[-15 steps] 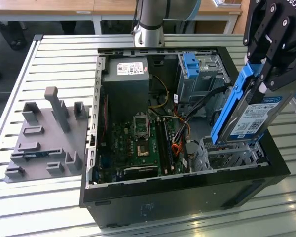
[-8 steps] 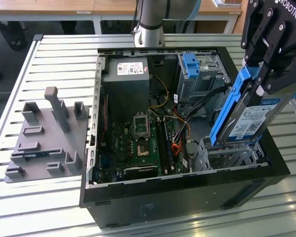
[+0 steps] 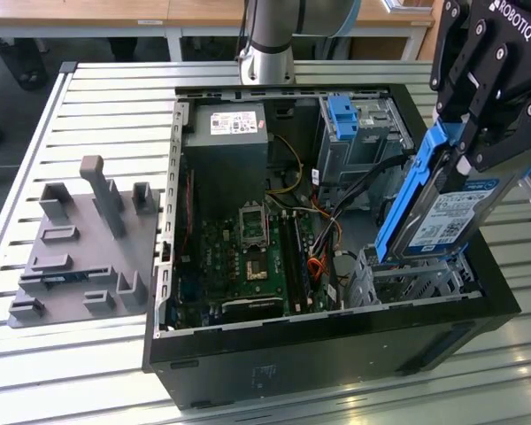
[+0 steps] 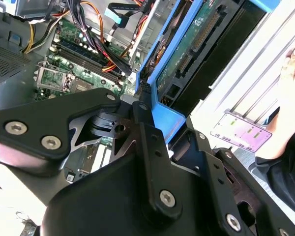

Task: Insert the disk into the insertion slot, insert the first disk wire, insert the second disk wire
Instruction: 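Insert the disk into the insertion slot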

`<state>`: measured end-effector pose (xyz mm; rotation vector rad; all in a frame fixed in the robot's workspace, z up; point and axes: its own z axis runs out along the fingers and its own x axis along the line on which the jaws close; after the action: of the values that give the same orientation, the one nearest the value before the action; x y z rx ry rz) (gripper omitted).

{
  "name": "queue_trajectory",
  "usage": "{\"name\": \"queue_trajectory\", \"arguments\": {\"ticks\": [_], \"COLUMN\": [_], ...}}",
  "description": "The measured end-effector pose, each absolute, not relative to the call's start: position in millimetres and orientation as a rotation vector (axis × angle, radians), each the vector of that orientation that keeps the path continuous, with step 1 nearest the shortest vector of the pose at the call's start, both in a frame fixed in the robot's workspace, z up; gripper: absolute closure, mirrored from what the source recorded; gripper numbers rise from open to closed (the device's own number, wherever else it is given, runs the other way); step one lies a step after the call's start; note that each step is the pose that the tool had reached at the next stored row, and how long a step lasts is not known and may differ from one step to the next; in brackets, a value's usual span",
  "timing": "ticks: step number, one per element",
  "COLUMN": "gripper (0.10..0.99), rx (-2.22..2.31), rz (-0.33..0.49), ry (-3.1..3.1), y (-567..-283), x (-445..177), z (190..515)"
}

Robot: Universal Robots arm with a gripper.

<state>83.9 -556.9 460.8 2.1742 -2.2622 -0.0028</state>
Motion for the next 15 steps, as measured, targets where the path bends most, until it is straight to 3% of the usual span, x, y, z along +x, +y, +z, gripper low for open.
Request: {"name": "queue_trajectory", "arguments": {"ticks": [15], "gripper": [0.722], "rx": [2.175], "rz": [-0.003], "ry": [-2.262], "y": [-556.1], "x": [82.6], "z": [456.8]}}
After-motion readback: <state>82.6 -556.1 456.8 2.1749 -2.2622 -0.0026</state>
